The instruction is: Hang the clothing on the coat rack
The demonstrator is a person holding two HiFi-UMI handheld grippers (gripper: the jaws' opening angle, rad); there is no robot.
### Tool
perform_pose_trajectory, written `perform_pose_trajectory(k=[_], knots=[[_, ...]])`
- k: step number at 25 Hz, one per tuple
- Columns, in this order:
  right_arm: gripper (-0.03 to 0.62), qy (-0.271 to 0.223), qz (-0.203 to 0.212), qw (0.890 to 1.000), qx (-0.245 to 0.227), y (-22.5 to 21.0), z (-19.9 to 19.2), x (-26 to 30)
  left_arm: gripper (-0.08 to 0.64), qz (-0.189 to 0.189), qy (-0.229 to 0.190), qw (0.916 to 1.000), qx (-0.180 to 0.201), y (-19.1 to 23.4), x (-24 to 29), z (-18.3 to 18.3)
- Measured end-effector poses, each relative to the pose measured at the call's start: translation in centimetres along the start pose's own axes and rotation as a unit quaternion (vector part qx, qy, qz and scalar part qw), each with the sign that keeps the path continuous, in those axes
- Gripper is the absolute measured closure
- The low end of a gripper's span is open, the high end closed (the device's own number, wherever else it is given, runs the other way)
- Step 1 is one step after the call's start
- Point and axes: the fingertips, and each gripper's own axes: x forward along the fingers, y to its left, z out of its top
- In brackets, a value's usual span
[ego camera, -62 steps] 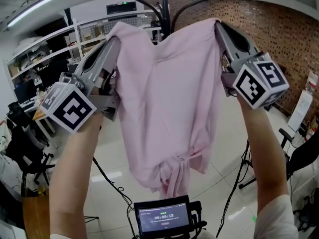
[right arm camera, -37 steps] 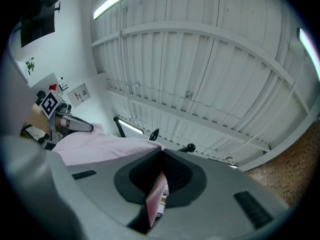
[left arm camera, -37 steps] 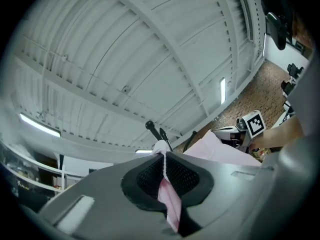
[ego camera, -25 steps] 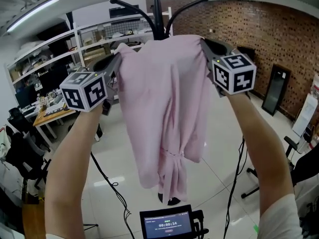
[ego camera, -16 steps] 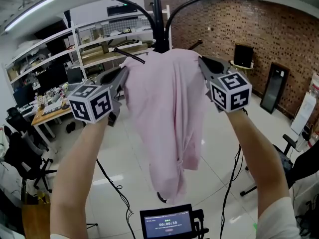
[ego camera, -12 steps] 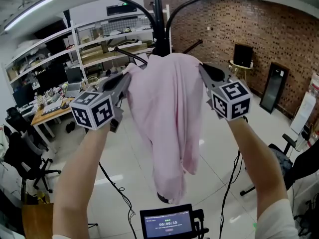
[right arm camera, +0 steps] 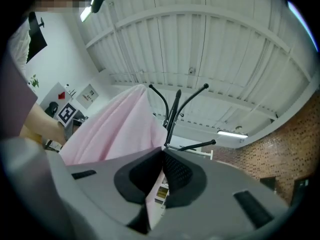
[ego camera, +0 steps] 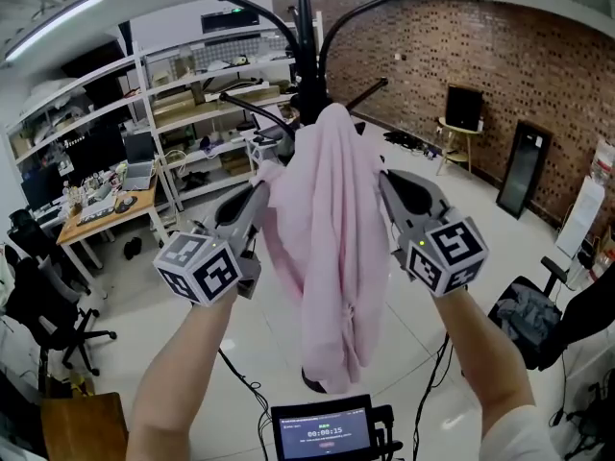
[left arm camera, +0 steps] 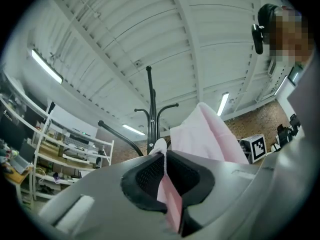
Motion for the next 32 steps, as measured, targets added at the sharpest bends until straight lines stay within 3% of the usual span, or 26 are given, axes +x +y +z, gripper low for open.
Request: perform_pose_trajectory(k=[11, 25, 32], knots=[[0.579, -0.023, 0.004, 0.999, -0.037, 5.3, 1.2, -1.9, 0.531, -0.022, -0.05, 0.9983, -0.019, -5.5, -1.9, -1.1], [0.549, -0.019, 0.006, 0.999, -0.034, 6.1, 0.9, -3.1, 0.529, -0.015, -0.086, 0.9941, -0.064, -5.2, -5.5, -1.3], [0.549, -0.008, 0.005, 1.0, -0.028, 6.2, 0.2, -3.9, 0.521, -0.005, -0.081, 0.9938, -0.076, -5.1, -7.1, -2.4]])
